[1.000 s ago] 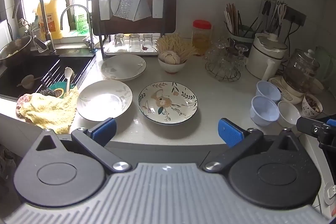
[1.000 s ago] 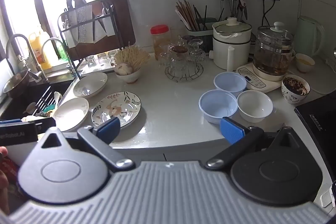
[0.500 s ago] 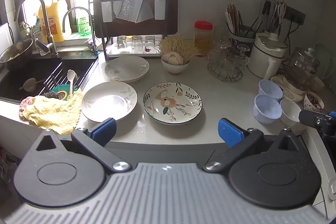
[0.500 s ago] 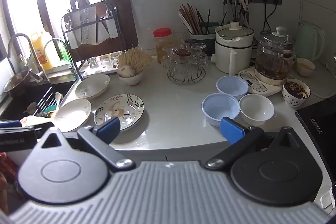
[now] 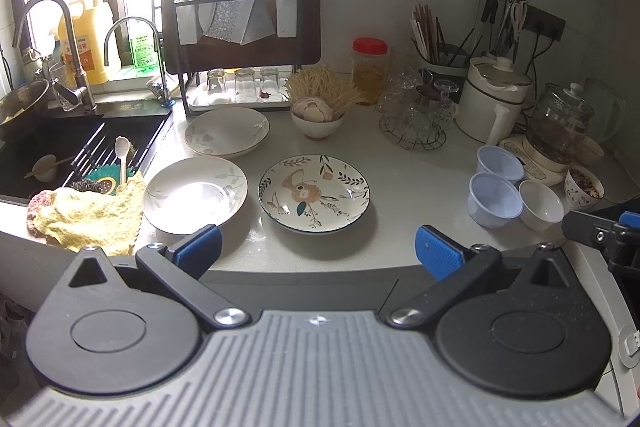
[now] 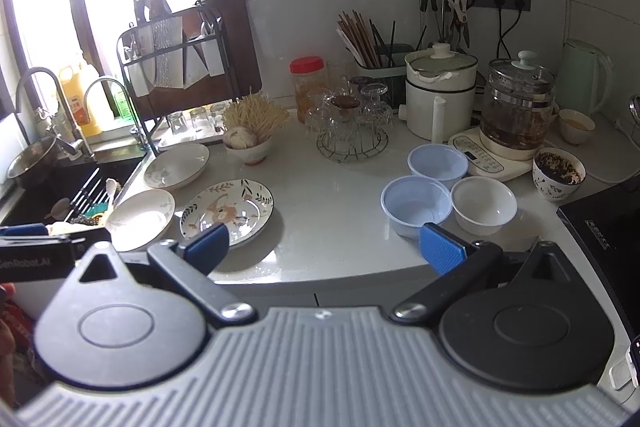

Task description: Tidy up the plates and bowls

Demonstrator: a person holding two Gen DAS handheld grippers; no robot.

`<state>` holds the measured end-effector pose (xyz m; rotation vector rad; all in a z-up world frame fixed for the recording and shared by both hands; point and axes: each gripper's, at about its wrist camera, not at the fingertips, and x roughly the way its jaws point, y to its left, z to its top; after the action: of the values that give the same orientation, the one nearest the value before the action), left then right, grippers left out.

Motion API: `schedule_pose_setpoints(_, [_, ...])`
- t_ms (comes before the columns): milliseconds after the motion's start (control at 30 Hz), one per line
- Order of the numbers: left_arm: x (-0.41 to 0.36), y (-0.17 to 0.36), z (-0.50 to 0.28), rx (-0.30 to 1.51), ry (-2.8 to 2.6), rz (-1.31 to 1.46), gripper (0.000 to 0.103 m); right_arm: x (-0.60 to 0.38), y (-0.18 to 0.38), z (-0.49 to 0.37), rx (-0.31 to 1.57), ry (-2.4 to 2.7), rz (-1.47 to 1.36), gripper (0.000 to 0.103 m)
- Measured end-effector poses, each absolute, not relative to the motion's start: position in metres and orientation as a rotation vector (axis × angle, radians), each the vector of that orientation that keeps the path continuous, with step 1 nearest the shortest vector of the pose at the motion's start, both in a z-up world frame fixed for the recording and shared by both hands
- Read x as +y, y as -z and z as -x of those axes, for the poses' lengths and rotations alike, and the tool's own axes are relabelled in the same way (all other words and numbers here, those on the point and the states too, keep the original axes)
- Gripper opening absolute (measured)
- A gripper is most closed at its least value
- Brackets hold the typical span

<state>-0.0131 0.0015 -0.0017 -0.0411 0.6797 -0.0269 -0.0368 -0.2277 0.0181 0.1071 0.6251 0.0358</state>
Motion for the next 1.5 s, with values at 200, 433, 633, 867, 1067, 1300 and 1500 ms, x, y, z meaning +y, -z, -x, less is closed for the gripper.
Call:
schedule_pose_setpoints(200, [-0.002,-0.001,0.015,0.677,0.04,0.028,0.103,-0.23,-0.018,0.036,0.628,-0.039,-0.117,0.103])
schedule_pose_setpoints(433, [0.004,-0.009,0.007,0.67,0.036,0.031,0.103,-0.237,-0.023,0.035,0.604,-0.019,-0.118,0.103])
schedule_pose_setpoints(633, [0.006,-0.009,0.001,0.683,0.039,0.035,0.103,-0.239,-0.022,0.036,0.607,-0.025,-0.125,0.103])
schedule_pose_setpoints(867, [0.002,-0.008,0.0,0.677,0.055,0.031,0.103,-0.237,-0.023,0.034,0.61,-0.04,-0.115,0.103])
schedule_pose_setpoints(1067, [-0.001,-0.005,-0.001,0.686,0.061,0.034,0.103,-0.241,-0.023,0.033,0.613,-0.032,-0.119,0.103])
schedule_pose_setpoints(1300, [-0.004,-0.001,-0.002,0.69,0.056,0.024,0.103,-0.241,-0.02,0.037,0.613,-0.026,-0.115,0.103])
schedule_pose_setpoints(1500, [-0.007,0.002,-0.003,0.691,0.055,0.005,0.103,-0.238,-0.018,0.037,0.615,-0.03,-0.108,0.103])
